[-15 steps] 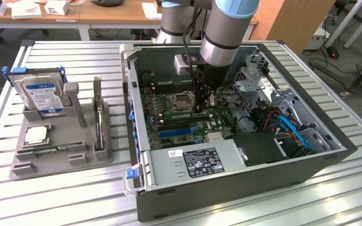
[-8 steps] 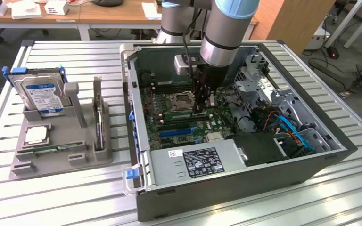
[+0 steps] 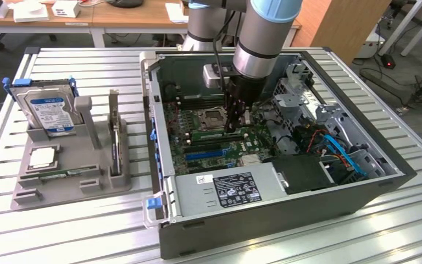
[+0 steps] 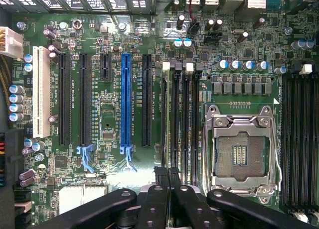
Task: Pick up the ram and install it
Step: 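Insert the ram into the slot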
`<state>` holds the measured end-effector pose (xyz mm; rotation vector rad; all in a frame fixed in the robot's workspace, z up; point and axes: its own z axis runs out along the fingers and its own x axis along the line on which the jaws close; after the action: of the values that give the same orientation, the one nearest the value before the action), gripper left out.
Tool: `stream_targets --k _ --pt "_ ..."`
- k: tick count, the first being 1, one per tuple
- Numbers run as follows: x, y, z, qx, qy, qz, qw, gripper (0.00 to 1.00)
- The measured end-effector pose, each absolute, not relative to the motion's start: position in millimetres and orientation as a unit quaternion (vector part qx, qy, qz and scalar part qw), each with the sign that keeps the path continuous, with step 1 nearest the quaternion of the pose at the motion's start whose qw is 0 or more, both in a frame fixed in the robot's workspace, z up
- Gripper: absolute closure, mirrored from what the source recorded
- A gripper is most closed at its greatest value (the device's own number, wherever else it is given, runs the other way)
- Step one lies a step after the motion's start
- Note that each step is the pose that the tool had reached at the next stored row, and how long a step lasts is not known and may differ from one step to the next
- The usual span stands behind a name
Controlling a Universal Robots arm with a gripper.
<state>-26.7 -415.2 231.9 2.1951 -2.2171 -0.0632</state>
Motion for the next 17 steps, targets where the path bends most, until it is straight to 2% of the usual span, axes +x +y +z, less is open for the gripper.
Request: stream_targets --k 17 --pt "-26.3 -415.1 231.0 0.704 -0.71 -0.02 0.01 0.9"
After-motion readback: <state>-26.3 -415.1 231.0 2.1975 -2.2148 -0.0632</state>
